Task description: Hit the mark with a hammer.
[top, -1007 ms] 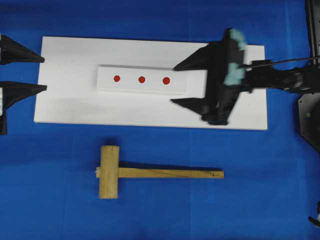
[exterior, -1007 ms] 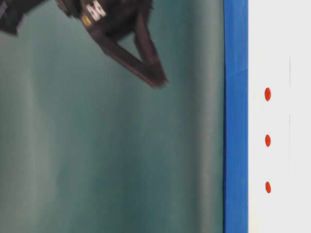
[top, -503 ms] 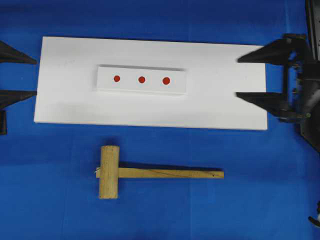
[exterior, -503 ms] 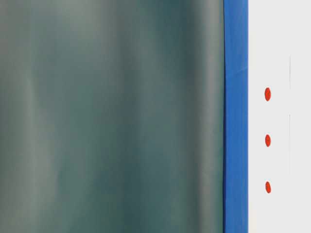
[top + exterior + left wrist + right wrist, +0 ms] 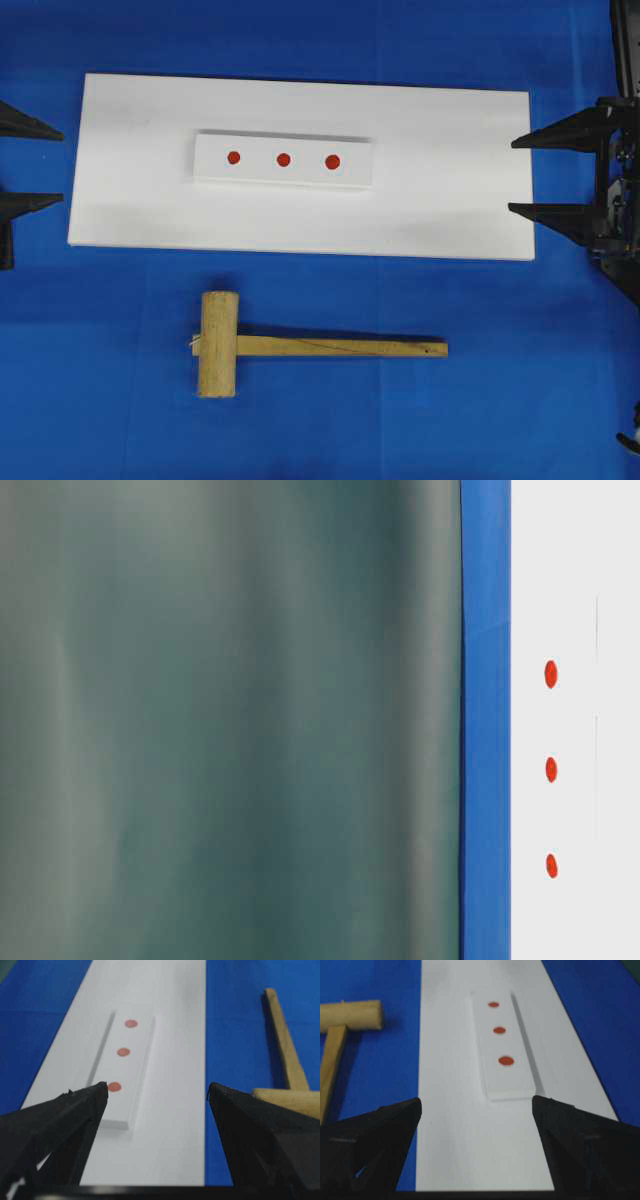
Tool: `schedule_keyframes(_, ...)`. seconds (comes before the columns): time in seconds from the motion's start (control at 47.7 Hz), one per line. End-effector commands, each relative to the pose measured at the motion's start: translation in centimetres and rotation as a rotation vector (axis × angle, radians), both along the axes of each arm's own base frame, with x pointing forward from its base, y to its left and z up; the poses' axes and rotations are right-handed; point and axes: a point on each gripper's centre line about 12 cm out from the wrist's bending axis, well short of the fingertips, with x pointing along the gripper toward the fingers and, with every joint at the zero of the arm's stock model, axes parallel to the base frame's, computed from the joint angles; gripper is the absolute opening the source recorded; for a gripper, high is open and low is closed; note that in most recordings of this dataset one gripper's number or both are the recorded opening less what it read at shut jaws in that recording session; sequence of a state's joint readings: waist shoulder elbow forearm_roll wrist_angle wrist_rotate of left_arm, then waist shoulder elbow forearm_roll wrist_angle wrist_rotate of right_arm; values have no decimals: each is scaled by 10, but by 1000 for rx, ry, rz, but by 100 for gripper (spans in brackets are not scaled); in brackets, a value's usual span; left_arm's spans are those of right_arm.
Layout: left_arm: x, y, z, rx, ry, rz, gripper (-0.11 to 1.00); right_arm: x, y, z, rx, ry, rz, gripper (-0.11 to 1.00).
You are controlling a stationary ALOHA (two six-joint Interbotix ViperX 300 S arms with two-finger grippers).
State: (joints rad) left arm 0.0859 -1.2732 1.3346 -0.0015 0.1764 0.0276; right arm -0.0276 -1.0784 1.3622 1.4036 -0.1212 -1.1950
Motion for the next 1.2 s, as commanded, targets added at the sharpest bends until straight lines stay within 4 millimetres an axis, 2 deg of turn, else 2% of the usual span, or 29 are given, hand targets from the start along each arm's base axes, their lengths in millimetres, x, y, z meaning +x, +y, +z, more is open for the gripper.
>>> schedule_keyframes(0.0,2,-2,5,3,-15,-14,78,0,-1,0,-3,3,-4,82)
schedule_keyframes(0.336,2,-6,5,1,-15,-45,77,-3,0,-10,1,25,0,81)
schedule_keyframes(1.174,2,-9,5,1,-14,-60,77,-6,1,-8,2,1,4,81)
